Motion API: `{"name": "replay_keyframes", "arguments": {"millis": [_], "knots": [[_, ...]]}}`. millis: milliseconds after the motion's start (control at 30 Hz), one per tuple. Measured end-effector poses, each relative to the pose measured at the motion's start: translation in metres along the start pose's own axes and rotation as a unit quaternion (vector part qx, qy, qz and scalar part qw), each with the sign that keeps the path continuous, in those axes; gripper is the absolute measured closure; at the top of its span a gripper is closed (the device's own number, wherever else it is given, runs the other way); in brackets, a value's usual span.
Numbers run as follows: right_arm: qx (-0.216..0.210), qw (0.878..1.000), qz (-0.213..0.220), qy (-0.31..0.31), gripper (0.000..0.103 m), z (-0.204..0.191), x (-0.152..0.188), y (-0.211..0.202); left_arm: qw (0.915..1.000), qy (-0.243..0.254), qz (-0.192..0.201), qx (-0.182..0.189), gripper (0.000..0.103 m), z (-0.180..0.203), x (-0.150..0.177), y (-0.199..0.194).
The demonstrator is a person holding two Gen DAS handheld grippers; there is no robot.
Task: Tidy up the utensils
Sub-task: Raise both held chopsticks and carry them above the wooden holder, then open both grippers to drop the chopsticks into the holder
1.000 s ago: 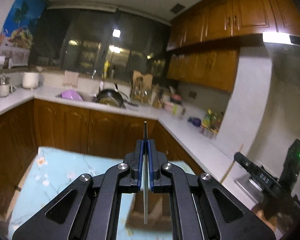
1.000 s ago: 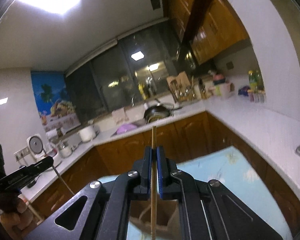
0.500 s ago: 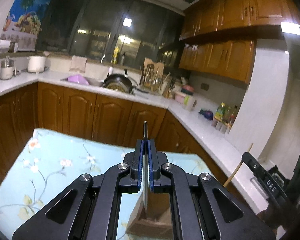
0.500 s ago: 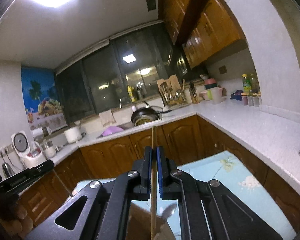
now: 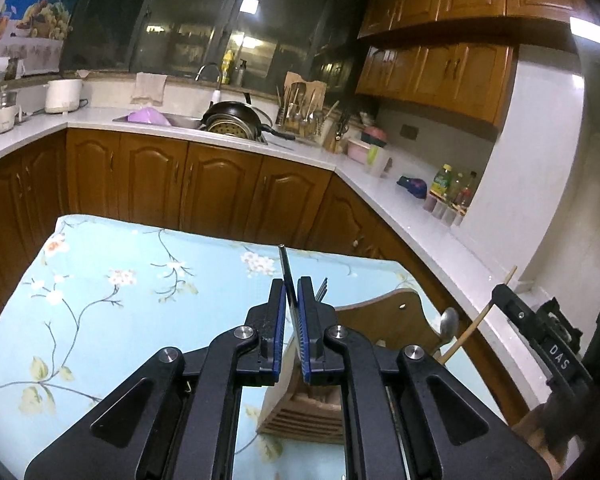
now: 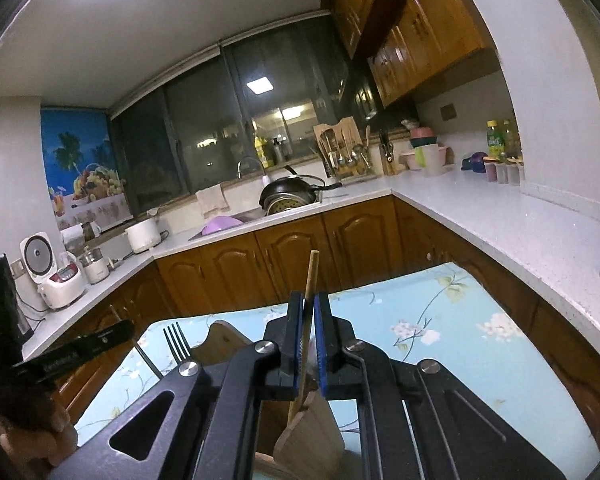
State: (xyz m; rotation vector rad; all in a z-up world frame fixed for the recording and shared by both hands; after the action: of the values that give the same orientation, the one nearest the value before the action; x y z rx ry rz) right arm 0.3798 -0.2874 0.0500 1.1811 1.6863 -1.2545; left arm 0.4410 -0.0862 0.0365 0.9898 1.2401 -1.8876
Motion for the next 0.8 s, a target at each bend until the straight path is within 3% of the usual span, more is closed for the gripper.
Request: {"name": "replay_keyframes", "arguments": {"millis": [233,267,300,333,367,467,500,567,667,800], "knots": [[0.000,1.000,-0.010,0.001,0.096,0.000,0.000,0.002,0.9999,0.003,-0.009,-0.009,0.095,0.001,-0.002,-0.001],[-0.001,1.000,-0.013,0.001,0.092,0.000,0.000,0.002,0.9998,0.002,-0.013,-0.011,0.087,0.000,-0.002,-0.001],[-0.001,1.000,-0.016,0.002,0.092,0.000,0.000,0.002,0.9998,-0.002,-0.019,-0.012,0.071,-0.001,-0.001,-0.002],[-0.004,1.000,-0.018,0.004,0.092,0.000,0.000,0.002,0.9997,-0.006,-0.019,-0.013,0.060,-0.003,0.000,-0.004],[-0.005,1.000,-0.020,0.007,0.085,0.001,0.001,0.001,0.9997,-0.012,-0.015,-0.015,0.045,-0.006,-0.001,-0.008],[-0.017,1.000,-0.016,0.021,0.038,0.002,-0.002,-0.006,0.9996,-0.018,-0.007,-0.021,0.034,-0.012,-0.001,-0.022],[-0.019,0.999,-0.010,0.026,0.032,0.002,-0.003,-0.010,0.9995,-0.018,-0.009,-0.025,0.027,-0.014,0.001,-0.027],[-0.022,0.999,-0.002,0.030,0.028,0.002,-0.006,-0.020,0.9993,-0.019,-0.009,-0.032,0.022,-0.020,0.004,-0.038],[-0.030,0.999,-0.003,0.033,0.009,0.001,-0.004,-0.034,0.9987,-0.021,-0.023,-0.039,0.018,-0.030,0.020,-0.054],[-0.035,0.999,-0.016,0.036,0.004,-0.002,0.013,-0.054,0.9974,-0.021,-0.048,-0.049,0.017,-0.042,0.048,-0.071]]}}
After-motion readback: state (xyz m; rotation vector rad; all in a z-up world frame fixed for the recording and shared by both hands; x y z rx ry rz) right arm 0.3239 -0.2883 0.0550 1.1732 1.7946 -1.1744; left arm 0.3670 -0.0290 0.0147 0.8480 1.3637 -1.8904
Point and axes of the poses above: each gripper's, at about its wrist camera, not at the fingertips, and y roughly the way its jaws point, z to its right, x to its underside, the point moved 10 cm from there along y, roughly the way its jaws point, and after that the axes turned 1 degree about y, right-handed, at the moved point
